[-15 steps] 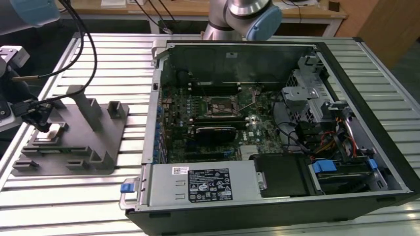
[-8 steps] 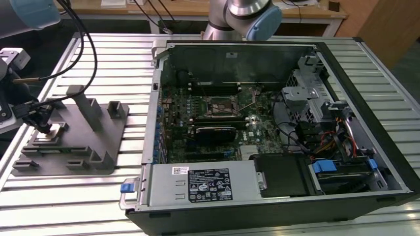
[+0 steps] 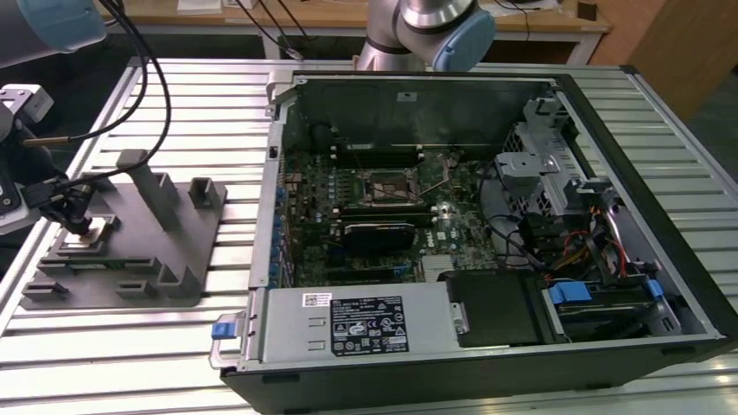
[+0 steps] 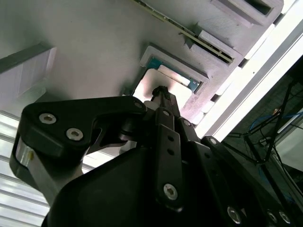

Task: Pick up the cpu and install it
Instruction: 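Pick up the cpu and move it towards the insertion slot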

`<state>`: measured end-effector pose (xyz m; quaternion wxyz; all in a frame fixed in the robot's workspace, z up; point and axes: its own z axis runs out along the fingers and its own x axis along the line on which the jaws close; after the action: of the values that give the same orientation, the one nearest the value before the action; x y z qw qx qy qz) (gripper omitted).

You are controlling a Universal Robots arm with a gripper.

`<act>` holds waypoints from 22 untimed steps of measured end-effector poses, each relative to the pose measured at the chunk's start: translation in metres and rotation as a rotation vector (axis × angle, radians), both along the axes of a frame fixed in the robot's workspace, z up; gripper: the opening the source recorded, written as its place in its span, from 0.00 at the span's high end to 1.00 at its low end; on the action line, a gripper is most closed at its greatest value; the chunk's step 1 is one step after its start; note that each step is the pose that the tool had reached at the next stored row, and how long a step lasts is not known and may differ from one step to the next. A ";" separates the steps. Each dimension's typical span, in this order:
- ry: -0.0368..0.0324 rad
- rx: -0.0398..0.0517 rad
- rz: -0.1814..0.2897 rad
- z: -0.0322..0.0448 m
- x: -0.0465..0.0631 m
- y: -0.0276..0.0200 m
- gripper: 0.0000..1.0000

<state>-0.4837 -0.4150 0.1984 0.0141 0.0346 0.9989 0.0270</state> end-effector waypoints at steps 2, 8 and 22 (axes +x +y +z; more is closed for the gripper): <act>0.0000 0.0007 0.000 0.0000 0.000 0.0000 0.83; 0.0000 0.0022 0.000 0.0000 0.000 0.0000 0.59; -0.0011 0.0041 0.010 -0.0052 0.000 0.0002 0.41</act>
<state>-0.4838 -0.4148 0.1933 0.0144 0.0294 0.9990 0.0291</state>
